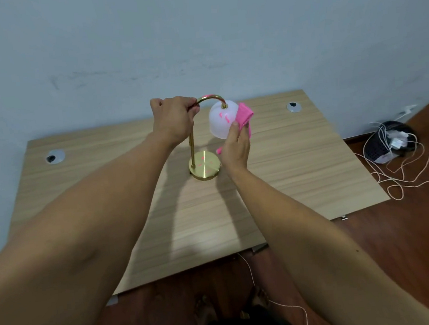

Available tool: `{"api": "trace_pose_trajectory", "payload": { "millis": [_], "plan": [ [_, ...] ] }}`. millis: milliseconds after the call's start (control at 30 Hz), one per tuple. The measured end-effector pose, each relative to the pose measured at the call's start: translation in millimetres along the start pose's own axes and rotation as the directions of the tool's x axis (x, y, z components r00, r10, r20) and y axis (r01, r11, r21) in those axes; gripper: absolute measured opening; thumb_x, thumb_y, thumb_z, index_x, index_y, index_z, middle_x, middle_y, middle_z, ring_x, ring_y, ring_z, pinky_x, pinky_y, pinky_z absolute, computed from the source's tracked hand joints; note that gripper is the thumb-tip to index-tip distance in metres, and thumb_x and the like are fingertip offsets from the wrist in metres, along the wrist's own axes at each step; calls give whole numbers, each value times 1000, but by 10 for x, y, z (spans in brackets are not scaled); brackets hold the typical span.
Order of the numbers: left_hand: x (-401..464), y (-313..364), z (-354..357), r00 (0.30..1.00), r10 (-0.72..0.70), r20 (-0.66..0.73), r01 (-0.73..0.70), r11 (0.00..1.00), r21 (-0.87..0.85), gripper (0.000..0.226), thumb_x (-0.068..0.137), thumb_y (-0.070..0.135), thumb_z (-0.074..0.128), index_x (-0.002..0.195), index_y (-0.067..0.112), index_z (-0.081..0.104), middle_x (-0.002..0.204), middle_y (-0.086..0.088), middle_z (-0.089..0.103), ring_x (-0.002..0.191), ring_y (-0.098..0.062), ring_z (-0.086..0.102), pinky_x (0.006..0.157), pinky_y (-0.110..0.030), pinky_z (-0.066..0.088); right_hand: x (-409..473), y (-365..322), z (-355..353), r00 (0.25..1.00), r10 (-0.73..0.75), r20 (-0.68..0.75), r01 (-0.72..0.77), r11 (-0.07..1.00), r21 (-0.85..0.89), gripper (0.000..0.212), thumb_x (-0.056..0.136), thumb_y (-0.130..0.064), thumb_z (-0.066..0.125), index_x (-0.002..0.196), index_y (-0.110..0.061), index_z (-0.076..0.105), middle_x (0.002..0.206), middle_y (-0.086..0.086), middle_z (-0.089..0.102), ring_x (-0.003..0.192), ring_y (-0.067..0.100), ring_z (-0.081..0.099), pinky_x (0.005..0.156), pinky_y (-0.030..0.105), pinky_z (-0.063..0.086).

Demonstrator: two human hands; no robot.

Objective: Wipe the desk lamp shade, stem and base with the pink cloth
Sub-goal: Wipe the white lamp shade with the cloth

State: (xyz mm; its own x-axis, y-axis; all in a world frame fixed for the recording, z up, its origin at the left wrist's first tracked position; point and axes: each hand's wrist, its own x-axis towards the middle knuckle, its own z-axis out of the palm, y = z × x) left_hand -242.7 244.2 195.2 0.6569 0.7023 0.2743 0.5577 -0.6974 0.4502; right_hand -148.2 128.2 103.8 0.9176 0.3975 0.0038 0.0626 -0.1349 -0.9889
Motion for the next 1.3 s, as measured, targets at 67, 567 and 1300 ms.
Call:
{"api": "trace_pose_trajectory", "payload": {
  "millis": [67, 567, 1300],
  "plan": [
    [0, -2, -14, 1000, 3, 7, -3, 1000, -6, 28, 102, 30, 45, 82, 22, 64, 69, 2, 62, 84, -26, 54, 73, -35, 11, -34, -153, -34, 995, 91, -47, -89, 995, 42, 65, 98, -57, 29, 146, -21, 52, 138, 8, 63, 124, 32, 60, 105, 54, 50],
    [13, 2, -62, 1000, 7, 25, -7, 1000, 21, 25, 102, 31, 47, 86, 27, 66, 69, 5, 61, 88, -25, 55, 82, -36, 18, -221, -195, -4, 987, 95, -131, -82, 991, 102, 49, 109, -37, 34, 143, -7, 55, 138, 17, 64, 125, 35, 60, 93, 26, 42],
    [45, 4, -101, 998, 29, 57, -30, 999, 18, 26, 101, 33, 48, 86, 24, 67, 61, 9, 51, 87, -20, 51, 82, -37, 18, -144, -24, -78, 700, -599, 388, 705, 492, -511, 58, 104, -21, 41, 159, -4, 37, 168, 12, 34, 159, 32, 22, 130, 54, 14]
  ]
}}
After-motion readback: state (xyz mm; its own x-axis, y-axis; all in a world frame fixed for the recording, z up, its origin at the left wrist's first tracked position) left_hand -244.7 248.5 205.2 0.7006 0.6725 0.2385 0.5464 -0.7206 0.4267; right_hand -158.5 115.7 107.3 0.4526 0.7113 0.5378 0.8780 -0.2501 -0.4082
